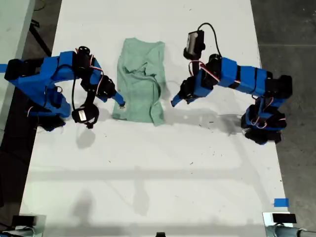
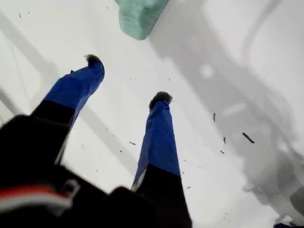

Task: Fold t-shirt

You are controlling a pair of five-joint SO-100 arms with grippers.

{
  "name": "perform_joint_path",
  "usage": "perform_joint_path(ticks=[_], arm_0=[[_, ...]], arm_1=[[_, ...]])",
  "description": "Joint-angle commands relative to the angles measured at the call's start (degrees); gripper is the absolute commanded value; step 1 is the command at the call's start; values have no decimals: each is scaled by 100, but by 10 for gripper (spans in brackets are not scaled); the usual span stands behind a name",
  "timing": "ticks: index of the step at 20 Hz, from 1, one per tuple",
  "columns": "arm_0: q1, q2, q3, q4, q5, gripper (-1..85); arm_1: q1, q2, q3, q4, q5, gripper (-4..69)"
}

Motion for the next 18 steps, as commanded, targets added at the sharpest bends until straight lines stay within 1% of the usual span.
perform_joint_path(ticks=[1, 3, 7, 15, 18], arm_0=[[-88, 158, 202, -466, -9, 298], [-255, 53, 589, -844, 26, 296], [-360, -308, 1222, -1450, 18, 297], [-483, -1028, 1582, -2030, 9, 298], [-492, -1230, 1784, -2294, -18, 298]], arm_1=[[-97, -519, -642, -343, 114, 253], [-97, -1178, -958, -563, 114, 254], [-114, -2294, -1608, -791, 220, 257], [-246, -3138, -1951, -1424, 439, 250], [-360, -3850, -2681, -1389, 519, 241]])
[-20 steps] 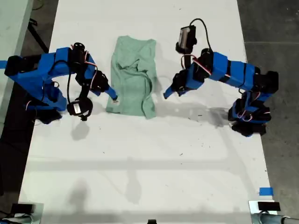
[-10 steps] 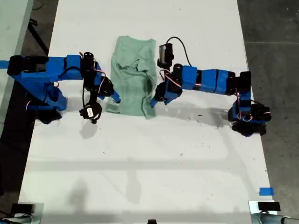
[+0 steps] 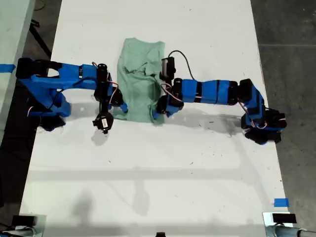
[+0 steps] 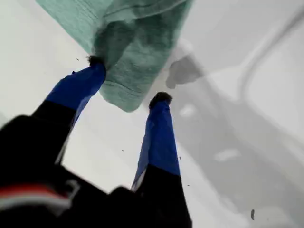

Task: Fold t-shirt

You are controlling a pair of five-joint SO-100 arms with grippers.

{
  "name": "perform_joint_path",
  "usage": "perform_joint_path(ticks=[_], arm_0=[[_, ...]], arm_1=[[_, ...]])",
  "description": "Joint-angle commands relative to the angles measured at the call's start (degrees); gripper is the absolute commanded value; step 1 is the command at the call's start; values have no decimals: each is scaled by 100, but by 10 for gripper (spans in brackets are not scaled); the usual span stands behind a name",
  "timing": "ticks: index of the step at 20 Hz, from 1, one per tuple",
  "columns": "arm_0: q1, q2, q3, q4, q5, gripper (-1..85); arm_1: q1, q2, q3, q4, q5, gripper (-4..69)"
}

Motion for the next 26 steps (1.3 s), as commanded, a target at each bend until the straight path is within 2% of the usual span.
perform_joint_path(ticks=[1, 3, 5, 6, 9, 10, 13, 17, 20, 22, 26], arm_0=[[-97, -193, 0, -202, -9, 296], [-158, -642, -53, -229, -62, 270], [-176, -949, -114, -290, -114, 140], [-193, -1081, -158, -334, -114, 65], [-264, -1608, -413, -343, 9, 4], [-193, -1652, -448, -343, 9, 0], [352, -1354, -782, -62, -229, 0], [1494, -2268, -3313, 1468, -756, 0], [2285, -3630, -6038, 2540, -923, 0], [2637, -3507, -6100, 2435, -1134, 0], [3234, -3120, -6100, 2320, -1204, 0]], arm_1=[[-149, -369, -932, -114, 70, 237], [-149, -677, -1055, -264, 123, 220], [-97, -879, -1055, -255, 202, 158], [-79, -958, -1072, -185, 220, 61], [-79, -1002, -1072, 26, 211, 22], [-105, -967, -1081, 123, 211, -4], [-229, -677, -1160, 527, 229, -8], [-668, -97, -1169, 1283, 431, -8], [-1301, 334, -1160, 1397, 853, -8], [-1723, 492, -1160, 1389, 1213, -8], [-2329, 650, -1230, 896, 1626, -8]])
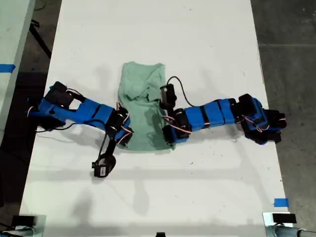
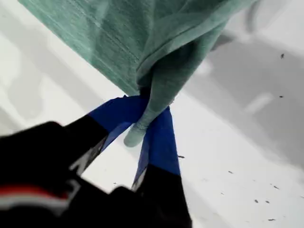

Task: Fold t-shirt

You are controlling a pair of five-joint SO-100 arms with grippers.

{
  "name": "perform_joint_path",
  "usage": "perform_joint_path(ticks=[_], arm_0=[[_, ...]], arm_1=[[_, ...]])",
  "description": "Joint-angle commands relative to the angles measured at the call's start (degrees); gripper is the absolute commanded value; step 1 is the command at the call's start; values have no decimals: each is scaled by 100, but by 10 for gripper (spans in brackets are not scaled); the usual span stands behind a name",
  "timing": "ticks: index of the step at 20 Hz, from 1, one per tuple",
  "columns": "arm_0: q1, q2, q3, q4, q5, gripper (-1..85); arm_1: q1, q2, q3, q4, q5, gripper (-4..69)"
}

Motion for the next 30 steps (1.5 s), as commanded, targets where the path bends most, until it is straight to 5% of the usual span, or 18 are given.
perform_joint_path(ticks=[1, 10, 16, 24, 30], arm_0=[[352, 571, -325, -9, -105, 0], [-299, 1608, -229, -439, 1547, 0], [-1854, 1942, -18, 88, 2259, 0], [-4140, 2057, 132, 9, 2883, 0], [-5010, 1740, 316, -193, 3129, 0]], arm_1=[[-264, 659, -264, -404, 141, -8], [1090, 1116, -272, -1310, -1644, -8], [2206, 1081, -211, -1767, -2355, -8], [3270, 896, -149, -2522, -2988, -8], [3806, 483, -141, -2900, -3111, -8]])
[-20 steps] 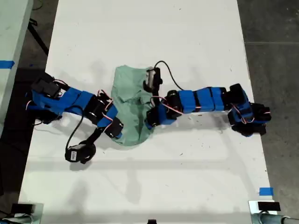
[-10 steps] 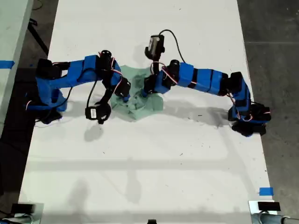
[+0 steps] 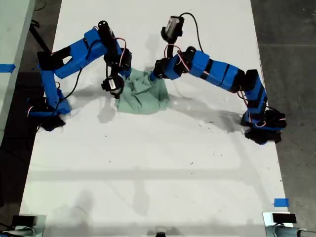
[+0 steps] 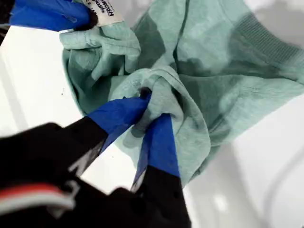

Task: Fold t-shirt

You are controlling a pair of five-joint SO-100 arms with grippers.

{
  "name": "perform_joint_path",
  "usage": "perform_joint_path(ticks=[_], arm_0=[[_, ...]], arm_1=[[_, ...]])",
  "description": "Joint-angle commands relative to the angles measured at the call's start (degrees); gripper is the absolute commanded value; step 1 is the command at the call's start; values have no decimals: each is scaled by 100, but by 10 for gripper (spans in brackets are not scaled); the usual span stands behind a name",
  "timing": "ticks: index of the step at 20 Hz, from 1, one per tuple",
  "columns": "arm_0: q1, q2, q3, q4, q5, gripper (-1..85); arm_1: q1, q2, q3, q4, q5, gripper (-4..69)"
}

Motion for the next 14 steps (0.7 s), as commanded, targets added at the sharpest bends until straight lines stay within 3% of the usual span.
perform_joint_path(ticks=[1, 4, 5, 6, 7, 8, 14], arm_0=[[-281, -62, -35, -220, 176, 0], [-404, -659, -44, -519, 141, 49], [-501, -791, -53, -589, 114, 82], [-633, -861, -53, -624, 105, 138], [-765, -888, -53, -606, 149, 194], [-888, -826, -53, -527, 176, 210], [-1327, 1099, 352, -62, 220, 218]], arm_1=[[246, -88, -149, -290, -123, -8], [439, -545, -149, -510, -141, -12], [554, -686, -149, -510, -132, 22], [668, -756, -149, -387, -97, 135], [800, -773, -185, -97, -18, 299], [923, -729, -237, 299, 26, 346], [1415, 853, -53, 2030, -246, 283]])
